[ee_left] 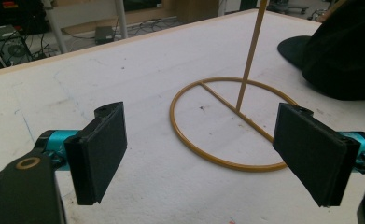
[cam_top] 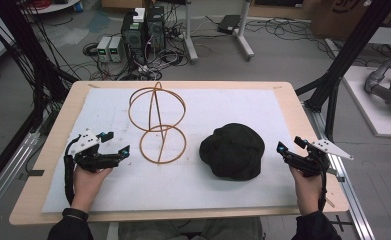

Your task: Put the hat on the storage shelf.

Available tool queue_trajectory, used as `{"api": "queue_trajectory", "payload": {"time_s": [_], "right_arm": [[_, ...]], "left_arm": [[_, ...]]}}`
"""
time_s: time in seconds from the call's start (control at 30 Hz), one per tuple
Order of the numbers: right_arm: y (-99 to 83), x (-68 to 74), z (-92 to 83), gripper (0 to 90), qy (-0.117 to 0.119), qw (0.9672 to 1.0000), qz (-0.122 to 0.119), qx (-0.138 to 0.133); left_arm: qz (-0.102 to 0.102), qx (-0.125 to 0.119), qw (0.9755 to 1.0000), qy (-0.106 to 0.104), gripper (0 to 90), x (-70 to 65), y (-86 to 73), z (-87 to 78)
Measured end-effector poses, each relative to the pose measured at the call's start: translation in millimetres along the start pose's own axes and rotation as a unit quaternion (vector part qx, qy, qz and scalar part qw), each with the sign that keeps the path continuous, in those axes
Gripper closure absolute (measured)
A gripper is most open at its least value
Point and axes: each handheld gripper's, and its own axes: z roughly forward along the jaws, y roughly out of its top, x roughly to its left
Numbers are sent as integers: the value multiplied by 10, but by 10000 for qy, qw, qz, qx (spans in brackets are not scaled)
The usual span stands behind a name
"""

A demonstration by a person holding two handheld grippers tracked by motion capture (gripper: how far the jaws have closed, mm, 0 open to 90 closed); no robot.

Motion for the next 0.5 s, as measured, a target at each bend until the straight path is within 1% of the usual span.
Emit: {"api": "queue_trajectory", "payload": {"time_s": [0.07,0.17,0.27,0.37,0.47,0.5], "right_arm": [[3,-2,-4,240,35,10000,-1,-17],[12,-4,-16,239,99,9999,-57,-76],[16,1,-31,234,209,9997,-83,-109],[19,5,-62,227,397,9989,-136,-193],[24,23,-94,223,701,9970,-189,-251],[24,23,-94,223,701,9970,-189,-251]], "left_arm": [[-7,7,10000,-21,178,3,0,-1],[-4,-6,10000,4,178,8,0,-3],[-10,-5,10000,33,178,20,-4,7],[-32,-28,10000,47,180,31,-4,15],[-65,-102,9999,84,182,58,-6,26],[-65,-102,9999,84,184,58,-6,26]]}}
